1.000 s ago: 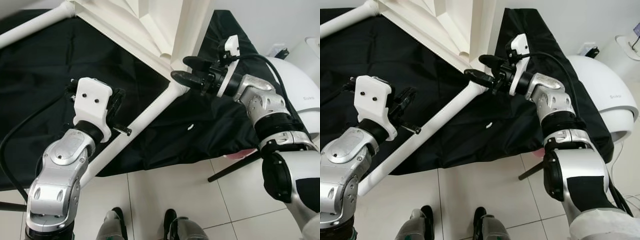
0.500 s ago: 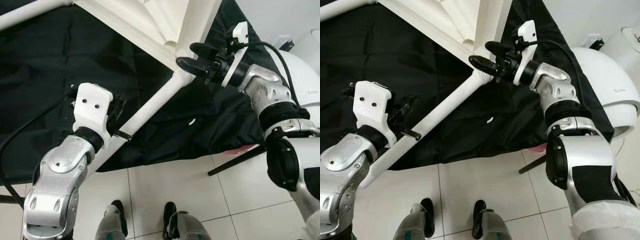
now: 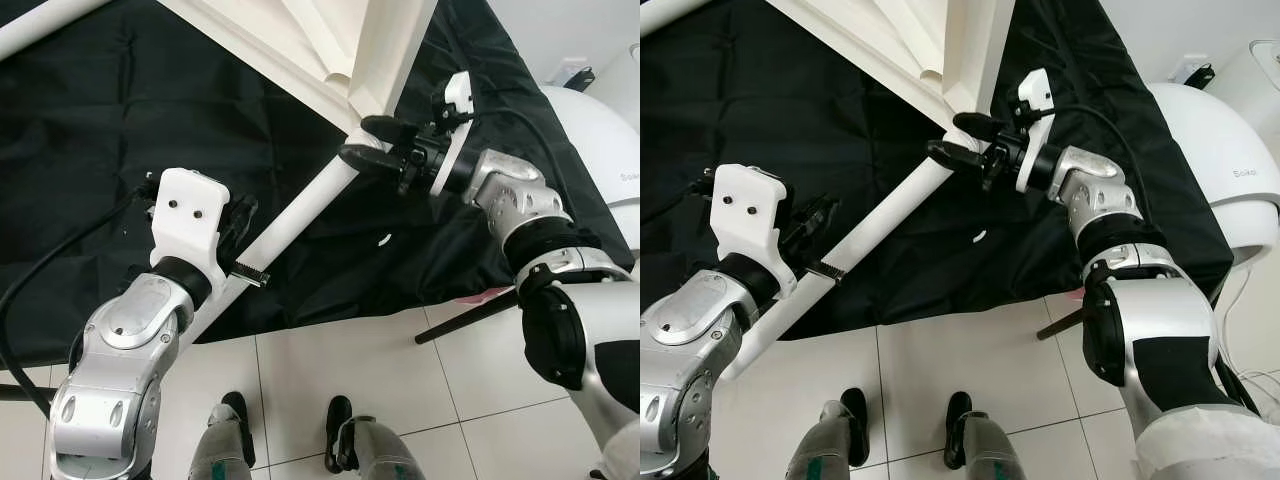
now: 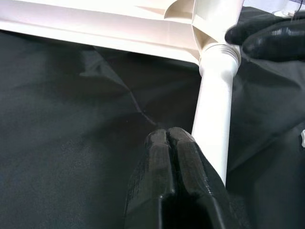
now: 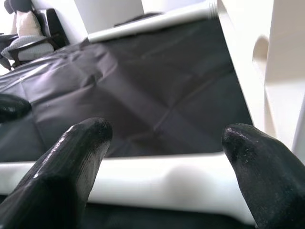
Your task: Building children table
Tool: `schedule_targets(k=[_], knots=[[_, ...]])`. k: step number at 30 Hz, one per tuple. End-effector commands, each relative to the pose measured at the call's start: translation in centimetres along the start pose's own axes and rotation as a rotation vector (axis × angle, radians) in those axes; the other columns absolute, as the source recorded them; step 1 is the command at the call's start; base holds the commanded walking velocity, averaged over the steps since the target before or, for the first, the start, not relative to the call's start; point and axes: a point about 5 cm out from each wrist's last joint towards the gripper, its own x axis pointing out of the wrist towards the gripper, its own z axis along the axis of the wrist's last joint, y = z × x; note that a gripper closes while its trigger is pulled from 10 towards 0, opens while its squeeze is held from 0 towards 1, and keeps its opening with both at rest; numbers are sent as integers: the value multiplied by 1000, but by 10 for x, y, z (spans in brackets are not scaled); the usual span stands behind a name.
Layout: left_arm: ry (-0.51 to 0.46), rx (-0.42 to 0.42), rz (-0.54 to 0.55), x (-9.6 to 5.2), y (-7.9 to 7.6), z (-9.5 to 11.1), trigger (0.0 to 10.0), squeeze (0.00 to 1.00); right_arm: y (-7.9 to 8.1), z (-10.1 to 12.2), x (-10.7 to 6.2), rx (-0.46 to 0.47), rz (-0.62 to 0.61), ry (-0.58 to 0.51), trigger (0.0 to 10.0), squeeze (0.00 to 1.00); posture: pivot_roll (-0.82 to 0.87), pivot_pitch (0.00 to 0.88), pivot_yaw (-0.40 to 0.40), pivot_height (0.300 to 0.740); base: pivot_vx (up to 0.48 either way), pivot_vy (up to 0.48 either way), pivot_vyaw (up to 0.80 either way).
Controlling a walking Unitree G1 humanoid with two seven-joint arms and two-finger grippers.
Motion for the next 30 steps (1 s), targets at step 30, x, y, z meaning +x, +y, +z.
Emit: schedule_targets(k=[30], knots=[[-166, 12, 52, -22, 16, 50, 10000, 0, -17, 21, 8, -191, -282, 71, 10000, 0, 249, 488, -191, 740, 0, 0, 0]])
